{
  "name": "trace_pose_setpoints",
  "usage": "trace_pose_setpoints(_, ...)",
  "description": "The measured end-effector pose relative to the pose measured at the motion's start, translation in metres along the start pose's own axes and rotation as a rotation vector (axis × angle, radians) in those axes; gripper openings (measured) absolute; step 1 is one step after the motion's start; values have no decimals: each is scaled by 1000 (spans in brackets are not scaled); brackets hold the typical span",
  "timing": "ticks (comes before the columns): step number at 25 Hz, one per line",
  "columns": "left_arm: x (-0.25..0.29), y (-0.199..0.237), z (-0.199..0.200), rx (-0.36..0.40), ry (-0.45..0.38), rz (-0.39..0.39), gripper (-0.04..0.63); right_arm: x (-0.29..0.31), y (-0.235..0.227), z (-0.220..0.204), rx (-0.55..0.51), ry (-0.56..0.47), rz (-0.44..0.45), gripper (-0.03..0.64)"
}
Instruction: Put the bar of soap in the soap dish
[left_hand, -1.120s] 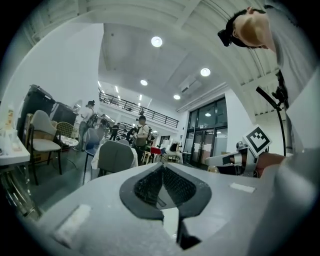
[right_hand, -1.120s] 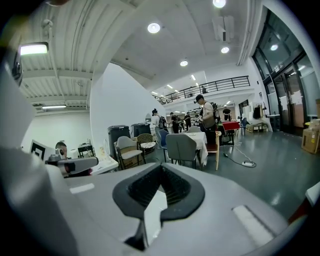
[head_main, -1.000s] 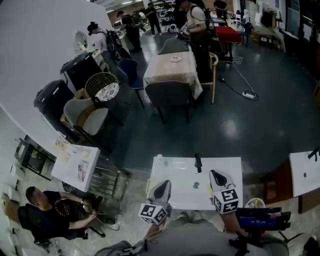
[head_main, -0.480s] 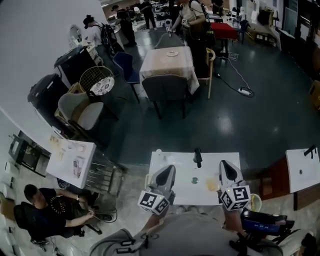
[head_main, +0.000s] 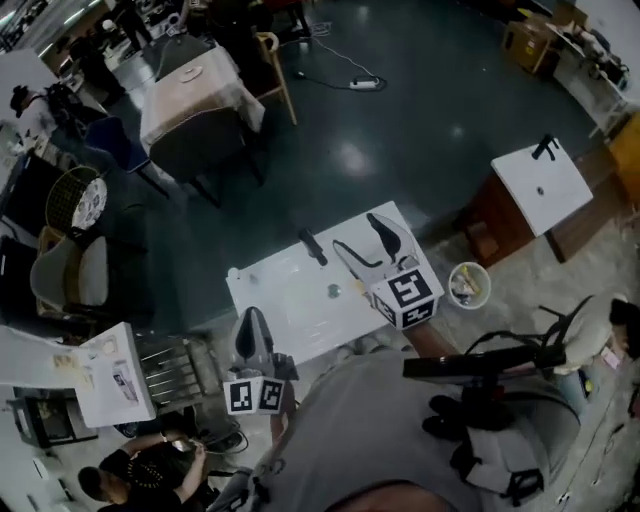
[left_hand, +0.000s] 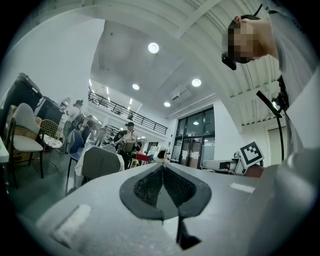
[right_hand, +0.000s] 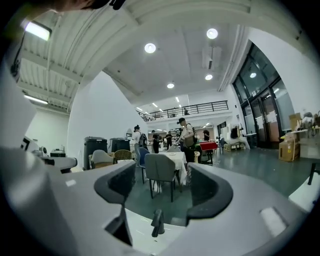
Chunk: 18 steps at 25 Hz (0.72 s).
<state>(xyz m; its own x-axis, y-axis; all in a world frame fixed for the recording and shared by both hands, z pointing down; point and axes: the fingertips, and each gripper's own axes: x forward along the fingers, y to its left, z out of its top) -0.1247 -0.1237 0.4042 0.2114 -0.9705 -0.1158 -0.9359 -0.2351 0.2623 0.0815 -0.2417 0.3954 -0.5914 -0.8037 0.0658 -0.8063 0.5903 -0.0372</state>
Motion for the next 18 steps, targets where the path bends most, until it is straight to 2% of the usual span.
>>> trace_pose_setpoints(5, -6, -7, -19, -9, 39, -6, -3, -14, -19, -11, -3, 41, -41, 307)
trace_pose_setpoints(11, -25, -1, -28, -19, 41, 46, -3, -11, -30, -41, -34, 149, -34, 288)
trace_pose_setpoints(15, -36, -2, -22, -2, 38, 78, -3, -2, -37, -66, -74, 272, -24, 287)
trace_pose_setpoints(18, -43, 6, -20, 51, 41, 113, -3, 18, -38, -102, -108, 384, 1, 279)
